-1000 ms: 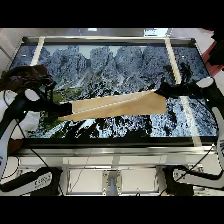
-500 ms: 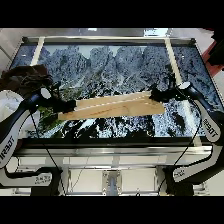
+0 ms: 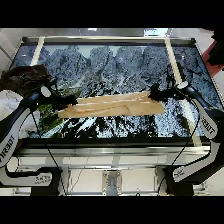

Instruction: Fold the shirts.

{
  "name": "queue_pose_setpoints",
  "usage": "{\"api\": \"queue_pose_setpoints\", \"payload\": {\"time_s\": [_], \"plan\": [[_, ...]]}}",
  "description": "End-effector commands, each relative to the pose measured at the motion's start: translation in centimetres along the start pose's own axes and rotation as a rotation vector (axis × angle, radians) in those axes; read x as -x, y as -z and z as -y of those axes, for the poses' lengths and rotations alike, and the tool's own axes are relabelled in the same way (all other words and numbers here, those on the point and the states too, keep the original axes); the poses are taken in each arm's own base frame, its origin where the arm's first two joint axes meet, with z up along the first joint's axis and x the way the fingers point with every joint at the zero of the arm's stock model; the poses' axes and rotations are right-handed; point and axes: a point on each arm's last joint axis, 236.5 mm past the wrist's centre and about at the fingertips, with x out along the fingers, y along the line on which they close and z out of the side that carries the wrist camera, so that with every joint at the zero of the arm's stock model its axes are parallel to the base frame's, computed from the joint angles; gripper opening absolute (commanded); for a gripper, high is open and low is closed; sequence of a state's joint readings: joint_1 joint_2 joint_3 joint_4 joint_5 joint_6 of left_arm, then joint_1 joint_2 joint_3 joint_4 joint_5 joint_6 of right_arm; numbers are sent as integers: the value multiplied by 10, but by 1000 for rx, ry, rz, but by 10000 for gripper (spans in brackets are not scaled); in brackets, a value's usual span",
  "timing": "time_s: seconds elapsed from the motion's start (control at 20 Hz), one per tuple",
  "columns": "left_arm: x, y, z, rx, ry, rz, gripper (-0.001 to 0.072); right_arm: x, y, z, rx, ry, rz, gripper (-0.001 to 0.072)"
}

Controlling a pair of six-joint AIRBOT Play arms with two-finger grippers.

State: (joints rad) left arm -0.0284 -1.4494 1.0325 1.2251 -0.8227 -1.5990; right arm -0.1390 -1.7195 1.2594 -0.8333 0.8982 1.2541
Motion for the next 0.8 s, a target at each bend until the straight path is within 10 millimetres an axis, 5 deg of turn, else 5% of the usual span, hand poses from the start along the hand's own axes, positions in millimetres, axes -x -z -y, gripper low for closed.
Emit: {"api": "queue_pose_setpoints", "payload": {"time_s": [0.0, 0.05, 0.15, 0.2, 0.3, 0.35, 0.4, 0.55, 0.65, 0.75], "plan": [[16, -19, 15, -8, 30, 22, 700, 31, -21, -35, 67, -55, 24, 127], [24, -28, 24, -5, 54, 38, 700, 43, -28, -45, 98, -59, 41, 161], [40, -47, 52, 33, 149, 81, 700, 65, -40, -50, 179, -15, 73, 394], [46, -55, 68, 42, 207, 104, 700, 74, -42, -45, 215, 31, 73, 453], [59, -73, 101, 34, 340, 180, 700, 81, -37, -21, 214, 140, 36, 470], [64, -82, 113, 20, 391, 222, 700, 82, -30, -5, 192, 191, 1, 555], [71, -93, 123, 17, 434, 278, 699, 83, -23, 10, 174, 219, -38, 564], [95, -135, 137, 176, 542, 439, 699, 88, -9, 45, 76, 217, -113, 653], [102, -142, 144, 246, 593, 457, 699, 90, -10, 58, -9, 155, -114, 653], [93, -121, 162, 135, 608, 394, 700, 91, -17, 63, -66, 48, -87, 653]]}}
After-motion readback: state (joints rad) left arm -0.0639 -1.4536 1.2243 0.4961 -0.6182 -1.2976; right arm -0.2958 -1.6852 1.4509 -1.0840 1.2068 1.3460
